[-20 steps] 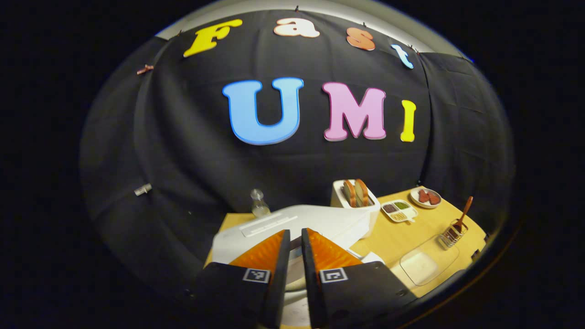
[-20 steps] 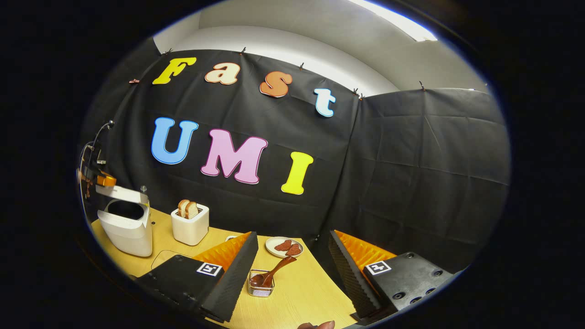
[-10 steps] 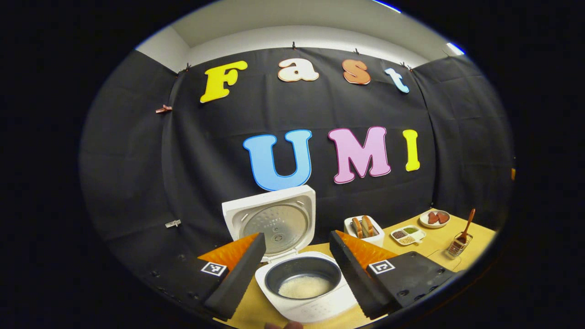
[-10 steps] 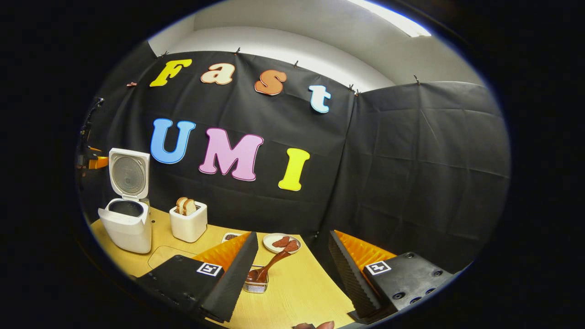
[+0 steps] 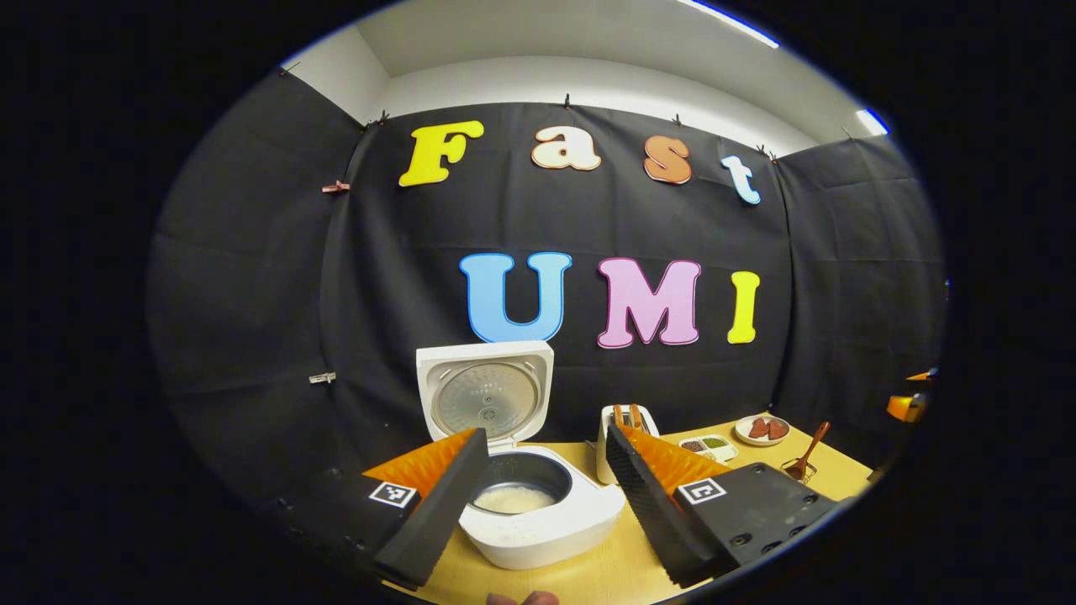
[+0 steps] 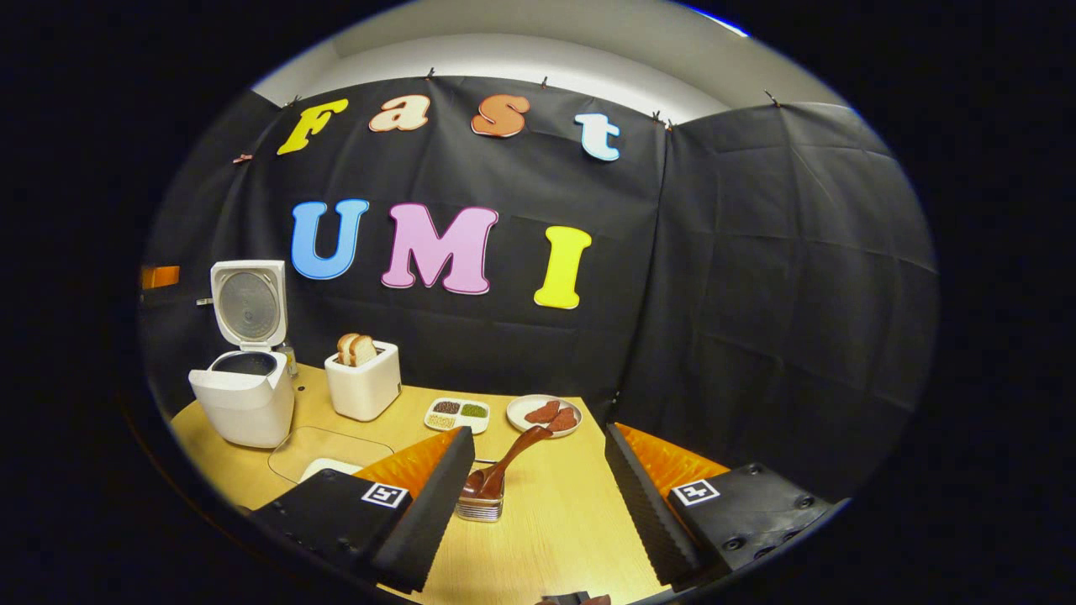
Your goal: Close the left gripper, press the button to open the rice cooker; take a wooden spoon from the chopstick holder with the right hand, scoop a spoonful of rice and pour it into the rice cooker, then put the wooden spoon back into the chopstick holder.
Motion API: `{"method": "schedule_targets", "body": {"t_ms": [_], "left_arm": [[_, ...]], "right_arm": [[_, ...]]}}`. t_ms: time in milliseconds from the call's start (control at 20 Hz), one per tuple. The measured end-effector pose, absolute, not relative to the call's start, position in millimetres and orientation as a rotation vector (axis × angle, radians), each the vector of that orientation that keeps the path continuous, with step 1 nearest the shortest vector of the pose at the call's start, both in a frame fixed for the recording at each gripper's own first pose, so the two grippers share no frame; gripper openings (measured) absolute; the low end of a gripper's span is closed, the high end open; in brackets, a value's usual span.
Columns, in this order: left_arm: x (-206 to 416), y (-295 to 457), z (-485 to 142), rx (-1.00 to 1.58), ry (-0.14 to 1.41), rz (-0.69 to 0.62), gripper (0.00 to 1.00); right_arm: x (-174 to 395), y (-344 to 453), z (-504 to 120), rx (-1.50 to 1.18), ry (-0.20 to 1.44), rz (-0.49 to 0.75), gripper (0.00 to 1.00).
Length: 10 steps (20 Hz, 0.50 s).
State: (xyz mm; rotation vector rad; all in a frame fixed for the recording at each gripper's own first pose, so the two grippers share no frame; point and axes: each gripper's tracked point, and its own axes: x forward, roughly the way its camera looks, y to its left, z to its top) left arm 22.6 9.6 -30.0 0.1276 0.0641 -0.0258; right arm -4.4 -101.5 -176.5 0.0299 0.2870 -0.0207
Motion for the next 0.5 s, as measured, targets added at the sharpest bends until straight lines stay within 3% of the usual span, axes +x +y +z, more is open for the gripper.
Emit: {"method": "schedule_targets", "body": {"t_ms": [500], "left_arm": [[-21,10,-49,0.130,0.135,0.083,0.97]], "right_arm": [[83,-77,-298,0.169,0.479,0.109,0.98]]}}
